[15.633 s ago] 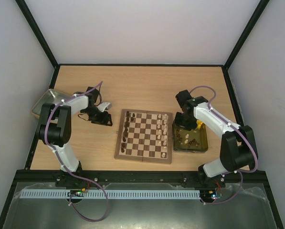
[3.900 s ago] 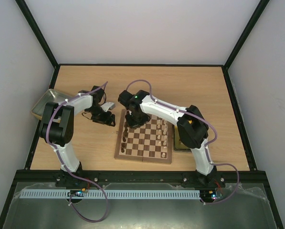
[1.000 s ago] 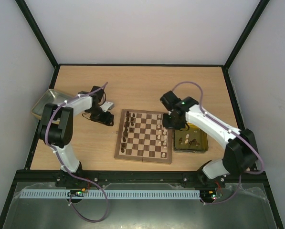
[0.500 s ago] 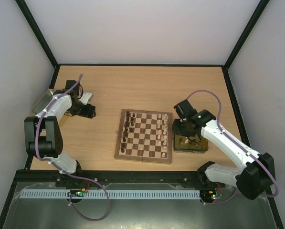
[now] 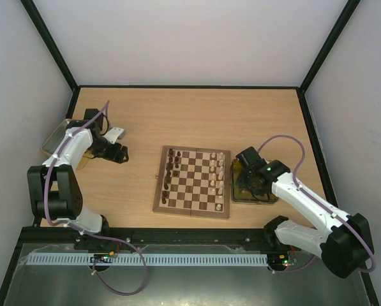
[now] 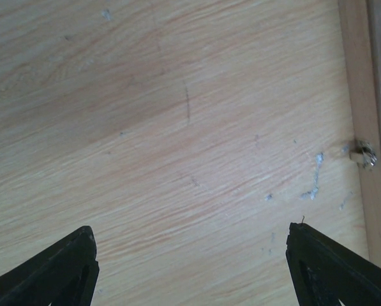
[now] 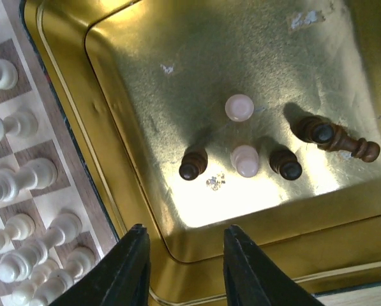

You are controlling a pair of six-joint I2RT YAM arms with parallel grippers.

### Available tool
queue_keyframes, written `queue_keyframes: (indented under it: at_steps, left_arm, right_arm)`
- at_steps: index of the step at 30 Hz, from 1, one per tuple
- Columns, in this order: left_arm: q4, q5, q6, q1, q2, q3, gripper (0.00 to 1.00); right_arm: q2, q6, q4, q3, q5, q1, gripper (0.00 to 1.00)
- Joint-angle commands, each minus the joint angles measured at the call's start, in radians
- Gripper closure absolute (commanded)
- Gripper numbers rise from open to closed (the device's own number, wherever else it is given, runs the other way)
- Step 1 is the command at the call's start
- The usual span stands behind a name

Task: Set up the chess pieces on the board
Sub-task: Pick up the chess piece from the storage box.

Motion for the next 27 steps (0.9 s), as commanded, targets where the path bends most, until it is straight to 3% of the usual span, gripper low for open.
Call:
queue_keyframes:
  at_steps: [1,6,14,27]
  left_arm:
    - [-0.097,0.045,0.056,0.011,-0.035,0.026,0.19]
    - [-0.074,0.099,-0.007,0.011,-0.020,0.007,0.18]
    - [-0.029,0.026,-0.058,0.010,0.007,-0.016,0.18]
    - [-0.006,0.084,-0.151,-0.079,0.086,0.035,0.18]
  right_arm:
    - [0.033,0.096,0.026,0.027,0.085,-0.005,0.69]
    - [0.122,0.042,0.071,0.052,0.083,-0.005,0.67]
    - [0.225,-0.086,0.168,0.046,0.028,-0.071,0.67]
    - [0.174,-0.098,0.177,0.009,-0.069,-0.140,0.68]
